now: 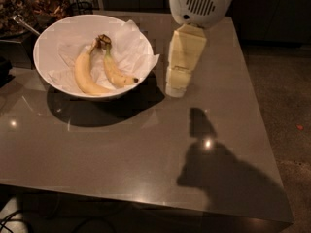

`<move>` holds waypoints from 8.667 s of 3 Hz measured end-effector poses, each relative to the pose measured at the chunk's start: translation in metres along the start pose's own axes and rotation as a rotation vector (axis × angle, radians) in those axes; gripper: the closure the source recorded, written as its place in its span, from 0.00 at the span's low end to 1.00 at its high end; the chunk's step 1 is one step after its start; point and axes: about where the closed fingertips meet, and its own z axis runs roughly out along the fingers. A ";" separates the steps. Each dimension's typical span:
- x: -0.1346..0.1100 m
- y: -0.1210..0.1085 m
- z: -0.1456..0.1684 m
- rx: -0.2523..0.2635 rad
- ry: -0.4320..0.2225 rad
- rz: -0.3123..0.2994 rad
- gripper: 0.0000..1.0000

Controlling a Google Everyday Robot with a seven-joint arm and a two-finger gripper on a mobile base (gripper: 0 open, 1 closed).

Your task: Pick banana from white bowl

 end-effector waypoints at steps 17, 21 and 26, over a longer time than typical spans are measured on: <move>-0.161 -0.071 0.177 -0.361 -0.022 0.234 0.30; -0.161 -0.070 0.205 -0.422 0.005 0.270 0.42; -0.160 -0.067 0.225 -0.451 0.036 0.282 1.00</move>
Offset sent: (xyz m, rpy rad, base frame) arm 0.0110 0.0413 -0.0046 -0.0109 0.0300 0.0780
